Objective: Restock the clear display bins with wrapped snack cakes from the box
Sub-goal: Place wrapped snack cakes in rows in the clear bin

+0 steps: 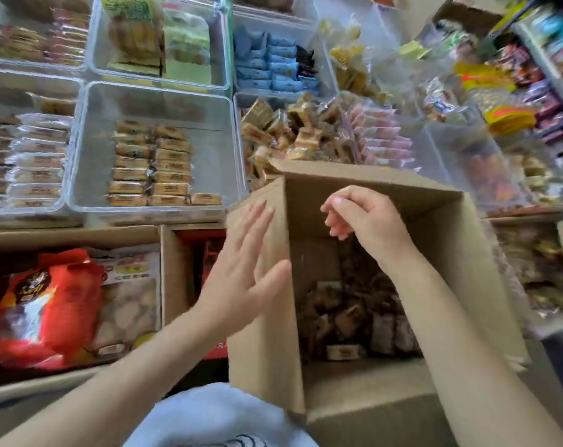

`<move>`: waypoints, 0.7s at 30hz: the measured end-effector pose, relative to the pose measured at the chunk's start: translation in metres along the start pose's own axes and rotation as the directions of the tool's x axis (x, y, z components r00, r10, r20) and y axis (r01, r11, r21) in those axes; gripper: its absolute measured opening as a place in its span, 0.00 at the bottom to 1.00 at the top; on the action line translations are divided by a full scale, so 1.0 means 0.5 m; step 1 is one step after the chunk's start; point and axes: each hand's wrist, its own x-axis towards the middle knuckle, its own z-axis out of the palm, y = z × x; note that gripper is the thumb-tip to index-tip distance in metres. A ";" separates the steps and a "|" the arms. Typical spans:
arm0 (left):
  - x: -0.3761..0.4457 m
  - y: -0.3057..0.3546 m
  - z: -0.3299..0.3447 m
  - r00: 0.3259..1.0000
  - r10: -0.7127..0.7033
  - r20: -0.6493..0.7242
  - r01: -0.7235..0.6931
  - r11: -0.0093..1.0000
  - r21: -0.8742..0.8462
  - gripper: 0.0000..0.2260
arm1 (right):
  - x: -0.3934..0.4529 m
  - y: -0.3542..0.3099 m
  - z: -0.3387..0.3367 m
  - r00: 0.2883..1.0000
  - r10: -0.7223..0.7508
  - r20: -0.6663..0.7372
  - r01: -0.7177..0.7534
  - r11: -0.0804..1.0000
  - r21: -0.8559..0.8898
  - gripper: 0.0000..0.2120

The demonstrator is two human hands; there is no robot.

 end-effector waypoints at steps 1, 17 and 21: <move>-0.007 0.010 0.028 0.999 0.024 0.039 -0.024 1.000 0.008 0.33 | 0.001 0.032 -0.003 0.997 0.043 0.070 -0.038 0.996 -0.075 0.10; -0.016 0.022 0.095 0.997 -0.051 -0.063 0.054 0.998 0.032 0.33 | 0.162 0.370 0.261 0.866 0.179 0.467 0.143 0.806 -0.574 0.21; -0.018 0.032 0.092 0.994 -0.091 -0.063 0.094 0.994 0.053 0.34 | 0.169 0.405 0.310 0.886 0.198 0.419 0.137 0.751 -0.646 0.18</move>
